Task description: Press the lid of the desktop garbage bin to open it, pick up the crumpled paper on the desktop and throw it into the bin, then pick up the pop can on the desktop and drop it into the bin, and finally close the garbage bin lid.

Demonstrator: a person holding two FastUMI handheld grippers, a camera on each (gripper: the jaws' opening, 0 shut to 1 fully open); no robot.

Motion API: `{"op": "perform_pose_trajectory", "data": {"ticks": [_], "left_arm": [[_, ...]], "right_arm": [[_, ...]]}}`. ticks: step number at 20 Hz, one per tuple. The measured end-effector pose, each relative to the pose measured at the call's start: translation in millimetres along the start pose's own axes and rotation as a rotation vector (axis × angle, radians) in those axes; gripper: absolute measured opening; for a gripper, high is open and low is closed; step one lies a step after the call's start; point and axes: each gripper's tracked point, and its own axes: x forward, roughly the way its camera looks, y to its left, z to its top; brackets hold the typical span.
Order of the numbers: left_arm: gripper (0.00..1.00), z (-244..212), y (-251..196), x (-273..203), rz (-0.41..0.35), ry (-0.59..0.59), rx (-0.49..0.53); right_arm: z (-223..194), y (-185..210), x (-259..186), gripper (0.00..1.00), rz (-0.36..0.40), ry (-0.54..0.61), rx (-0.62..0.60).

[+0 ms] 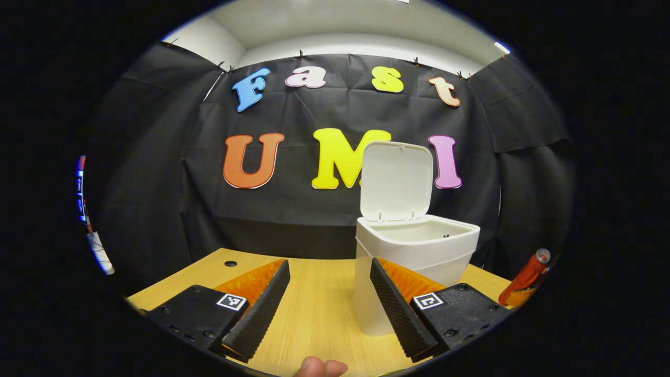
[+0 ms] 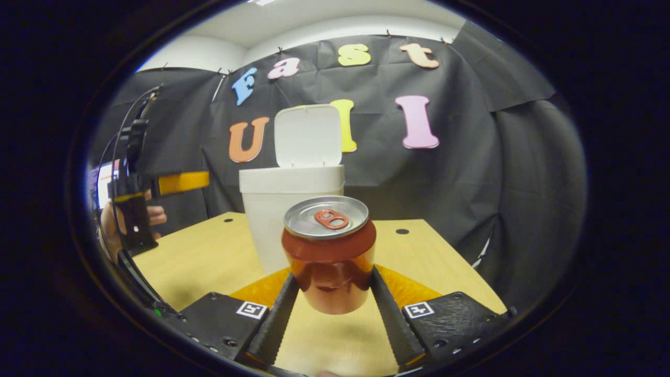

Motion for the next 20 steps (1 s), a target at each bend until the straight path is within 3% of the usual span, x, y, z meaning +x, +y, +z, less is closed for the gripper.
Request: {"op": "perform_pose_trajectory", "data": {"ticks": [8,13,20], "left_arm": [[0.99,-37.5,31.8,-45.6,0.062,-0.018,0.004],[1.00,-36.9,59.1,-53.6,0.118,-0.036,0.041],[0.99,-28.6,59.4,-62.9,0.100,-0.065,0.077]], "right_arm": [[111.0,38.0,25.8,0.79,0.071,-0.117,-0.087],[161.8,58.1,58.0,0.80,0.085,-0.171,-0.132],[173.0,77.8,122.2,0.80,0.123,-0.077,-0.086]]}}
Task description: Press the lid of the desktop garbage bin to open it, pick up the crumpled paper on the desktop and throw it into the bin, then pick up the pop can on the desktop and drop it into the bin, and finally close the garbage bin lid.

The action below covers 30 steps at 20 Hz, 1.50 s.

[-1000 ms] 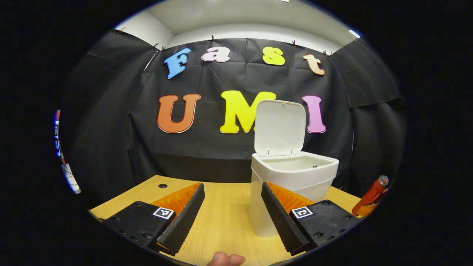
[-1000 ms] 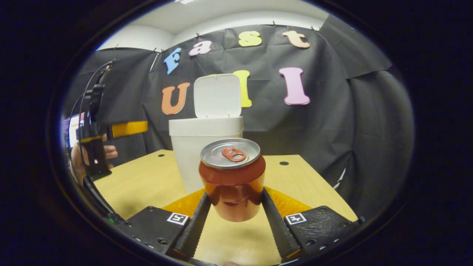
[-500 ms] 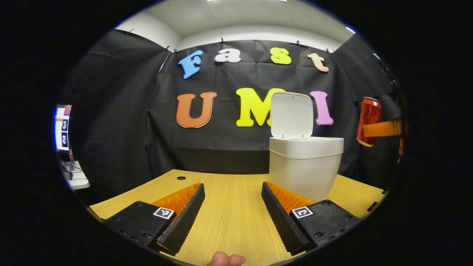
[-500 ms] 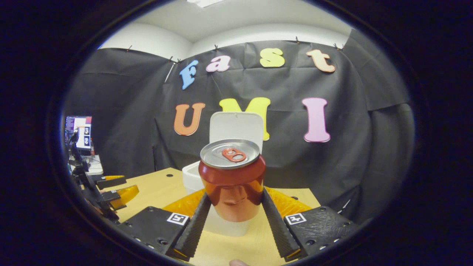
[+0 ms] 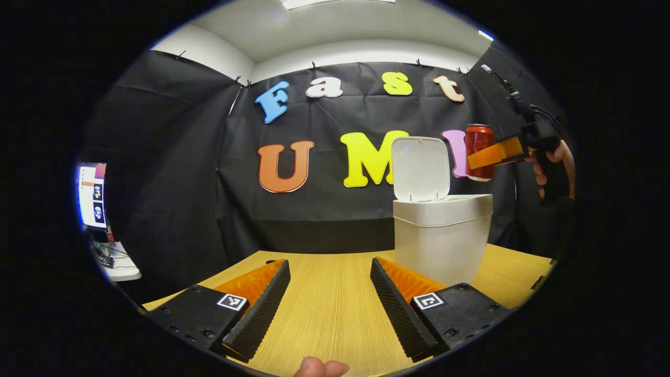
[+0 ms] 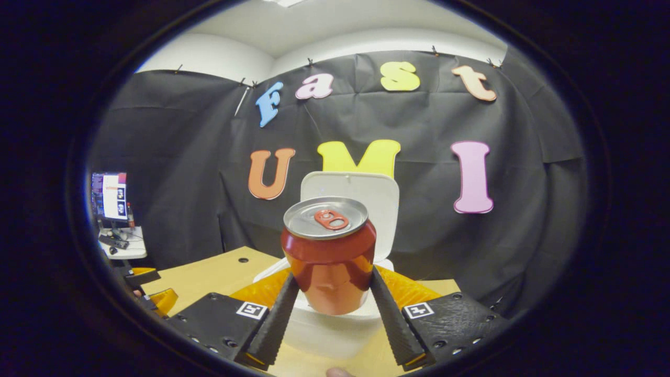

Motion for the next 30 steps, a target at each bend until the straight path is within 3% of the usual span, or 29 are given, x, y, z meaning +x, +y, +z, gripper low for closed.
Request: {"op": "perform_pose_trajectory", "data": {"ticks": [7,17,30], "left_arm": [[0.99,-8.4,5.0,-1.0,0.000,0.023,-0.044],[0.99,-8.6,8.6,-1.5,-0.008,0.021,-0.041],[0.99,-6.0,4.4,-3.5,-0.004,0.024,-0.037]], "right_arm": [[-4.4,-0.8,41.1,0.79,-0.021,0.057,0.048],[-15.5,9.8,61.7,0.82,-0.027,0.107,0.037],[14.6,6.1,41.6,0.84,-0.053,-0.003,0.032]]}}
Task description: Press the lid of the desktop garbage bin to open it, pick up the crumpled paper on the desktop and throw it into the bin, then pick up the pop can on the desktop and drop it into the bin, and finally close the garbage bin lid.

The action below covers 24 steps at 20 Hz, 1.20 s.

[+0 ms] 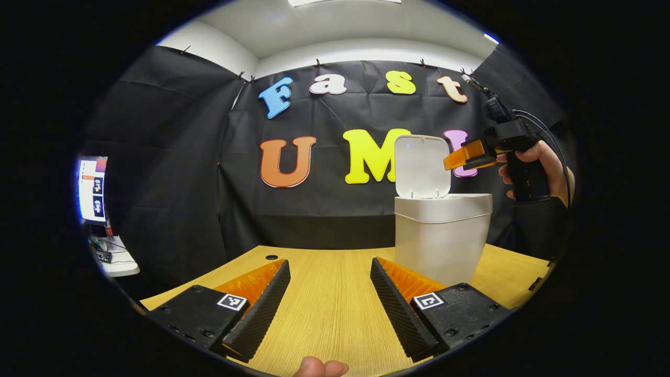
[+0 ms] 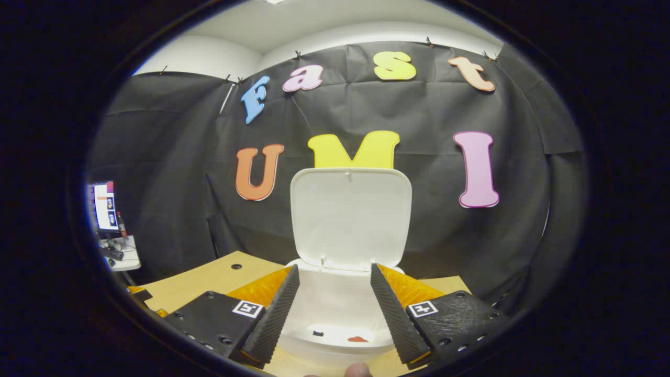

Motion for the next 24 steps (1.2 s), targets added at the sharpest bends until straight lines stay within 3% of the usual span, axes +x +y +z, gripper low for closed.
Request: {"op": "perform_pose_trajectory", "data": {"ticks": [3,6,14,20,24], "left_arm": [[0.99,-0.1,-5.1,-2.5,-0.005,-0.002,-0.004],[0.99,-6.7,-13.2,-3.3,-0.020,0.011,-0.015],[0.99,-8.4,-25.4,-8.3,-0.063,0.011,-0.031],[1.00,2.1,-15.3,-8.3,-0.050,-0.009,-0.034],[1.00,8.9,-2.3,-6.5,-0.012,-0.015,-0.056]], "right_arm": [[5.0,-2.3,-10.6,0.88,-0.011,-0.023,0.000],[17.1,-8.3,-21.2,0.98,-0.033,-0.051,-0.012],[72.3,-19.9,-35.3,0.94,-0.074,-0.113,-0.033],[129.8,-20.2,-2.2,0.95,-0.102,-0.184,-0.052],[150.1,-15.7,47.4,0.95,-0.107,-0.188,-0.057]]}}
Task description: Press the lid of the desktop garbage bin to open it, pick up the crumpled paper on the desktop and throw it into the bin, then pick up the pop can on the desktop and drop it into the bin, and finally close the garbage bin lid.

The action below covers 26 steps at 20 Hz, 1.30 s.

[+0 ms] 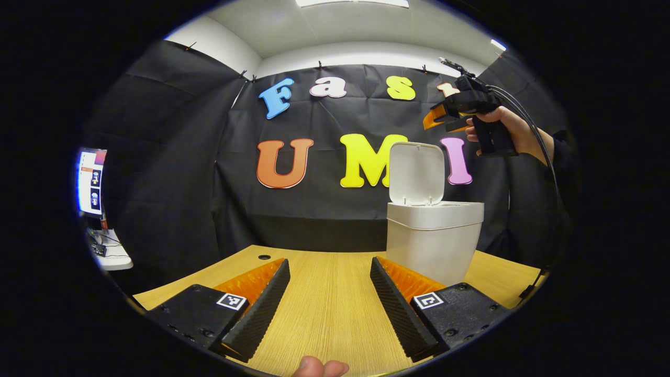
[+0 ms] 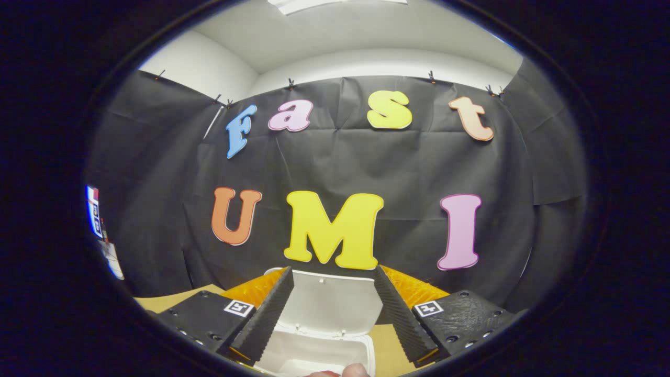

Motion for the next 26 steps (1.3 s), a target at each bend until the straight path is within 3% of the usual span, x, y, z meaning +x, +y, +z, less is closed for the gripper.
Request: {"op": "perform_pose_trajectory", "data": {"ticks": [7,9,11,14,19,26], "left_arm": [[0.99,7.0,24.9,-4.9,0.060,-0.020,0.024],[1.00,1.0,28.4,-1.8,0.070,-0.006,0.021],[1.00,-1.3,27.6,-0.3,0.067,0.003,0.010],[1.00,-0.3,21.0,1.4,0.060,0.000,0.005],[1.00,3.8,14.0,-1.1,0.055,-0.006,0.010],[0.99,10.2,-3.7,-9.8,0.025,-0.029,0.007]], "right_arm": [[-17.5,-0.4,69.5,0.94,-0.023,0.023,0.009],[-19.3,3.9,72.1,0.98,-0.008,0.024,0.048],[-19.3,3.3,71.8,0.92,-0.008,0.021,0.043],[-20.2,3.5,72.8,0.97,-0.002,0.022,0.029],[-26.9,8.3,65.4,0.98,0.024,0.078,0.098],[-59.8,15.4,-0.8,0.95,0.099,0.207,0.107]]}}
